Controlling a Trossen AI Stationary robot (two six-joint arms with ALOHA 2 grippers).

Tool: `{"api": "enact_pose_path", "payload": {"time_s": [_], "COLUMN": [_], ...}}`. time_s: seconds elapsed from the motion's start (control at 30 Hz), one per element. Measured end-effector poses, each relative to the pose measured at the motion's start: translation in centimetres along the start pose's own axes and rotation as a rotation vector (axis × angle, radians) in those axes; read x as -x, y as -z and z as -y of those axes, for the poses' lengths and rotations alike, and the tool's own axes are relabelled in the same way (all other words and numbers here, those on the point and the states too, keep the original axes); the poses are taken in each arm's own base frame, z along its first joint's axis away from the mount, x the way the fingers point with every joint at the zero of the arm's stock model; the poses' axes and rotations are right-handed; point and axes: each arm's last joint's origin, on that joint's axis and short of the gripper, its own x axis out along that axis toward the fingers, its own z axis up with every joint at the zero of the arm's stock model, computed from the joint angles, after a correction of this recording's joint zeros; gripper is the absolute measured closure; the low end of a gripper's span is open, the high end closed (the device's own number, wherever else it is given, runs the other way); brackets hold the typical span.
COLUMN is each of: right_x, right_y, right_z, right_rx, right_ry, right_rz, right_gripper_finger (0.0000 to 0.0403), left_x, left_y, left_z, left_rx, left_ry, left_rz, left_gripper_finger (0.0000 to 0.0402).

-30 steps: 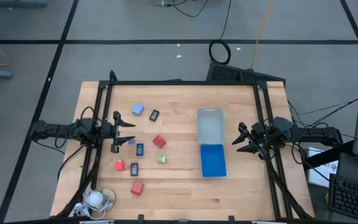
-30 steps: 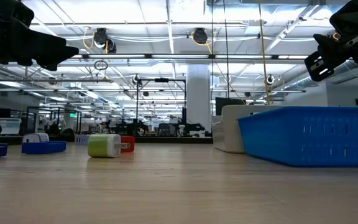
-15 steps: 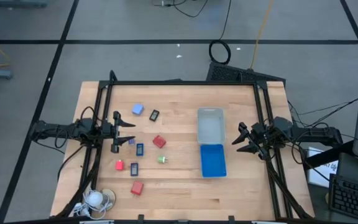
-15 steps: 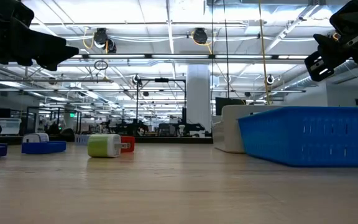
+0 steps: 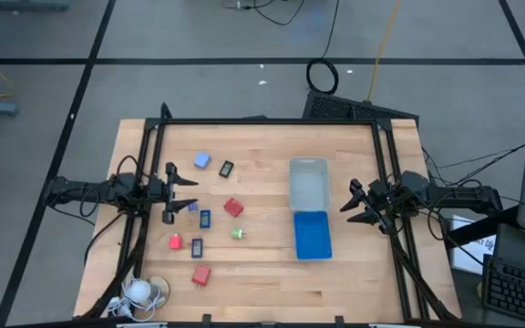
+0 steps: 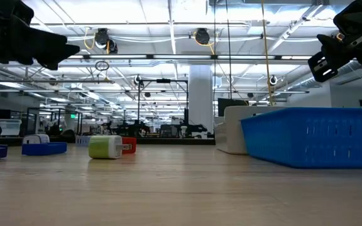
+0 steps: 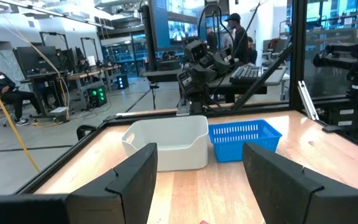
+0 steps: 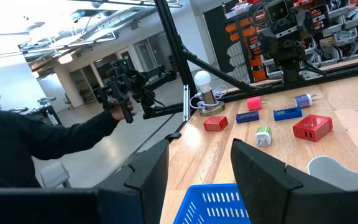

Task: Pick & Place Office items
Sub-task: Put the light blue charger adapter into the gray bin

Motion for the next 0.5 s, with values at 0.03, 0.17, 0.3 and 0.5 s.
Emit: {"api": "enact_pose_path", "payload": {"time_s": [0.03,0.17,0.3,0.5], "right_x": [0.00,0.00,0.00,0.00], "right_y": [0.00,-0.01,-0.01,-0.01], "right_z": [0.00,-0.01,0.00,0.00], "right_rx": [0.000,0.000,0.000,0.000], "right_ry": [0.000,0.000,0.000,0.000], "right_rz": [0.000,0.000,0.001,0.000], "right_gripper_finger": [0.0238,0.0238,0.0238,0.0238], "left_x": [0.00,0.01,0.02,0.03], "left_y": [-0.15,-0.45,-0.57,-0.69], "left_z": [-0.02,0.02,-0.05,-0.24], "left_rx": [0.014,0.161,0.213,0.215], "left_ry": [-0.001,0.024,0.007,-0.055], "left_rz": [0.015,0.047,0.058,0.071], "left_gripper_finger": [0.0162,0.0162,0.0163,0.0162]}}
